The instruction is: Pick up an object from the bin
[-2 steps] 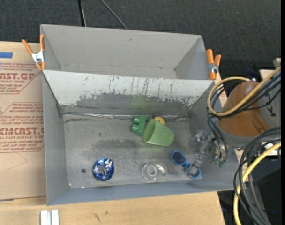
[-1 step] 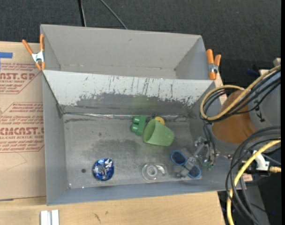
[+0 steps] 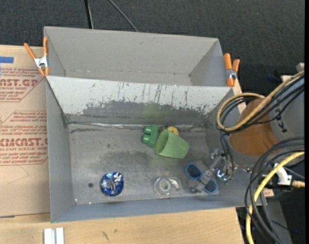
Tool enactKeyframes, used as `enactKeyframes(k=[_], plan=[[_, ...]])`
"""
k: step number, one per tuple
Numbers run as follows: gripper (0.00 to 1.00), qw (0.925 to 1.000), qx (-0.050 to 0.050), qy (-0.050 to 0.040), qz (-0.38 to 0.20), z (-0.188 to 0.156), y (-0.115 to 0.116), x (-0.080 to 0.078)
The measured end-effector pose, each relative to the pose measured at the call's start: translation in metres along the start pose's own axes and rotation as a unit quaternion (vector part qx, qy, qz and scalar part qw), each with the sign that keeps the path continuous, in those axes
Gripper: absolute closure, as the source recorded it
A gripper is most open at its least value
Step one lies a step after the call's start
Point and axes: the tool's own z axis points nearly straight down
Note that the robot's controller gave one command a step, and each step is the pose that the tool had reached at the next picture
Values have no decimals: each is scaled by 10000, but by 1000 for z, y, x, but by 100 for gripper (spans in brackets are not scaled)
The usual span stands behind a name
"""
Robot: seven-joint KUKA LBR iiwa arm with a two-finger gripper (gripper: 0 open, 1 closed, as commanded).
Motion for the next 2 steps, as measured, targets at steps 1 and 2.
enactKeyframes(k=[1,2], plan=[[100,10000,1,-2,-2,0,0,0],[100,10000,-12,-12,-6,-25,1,0]])
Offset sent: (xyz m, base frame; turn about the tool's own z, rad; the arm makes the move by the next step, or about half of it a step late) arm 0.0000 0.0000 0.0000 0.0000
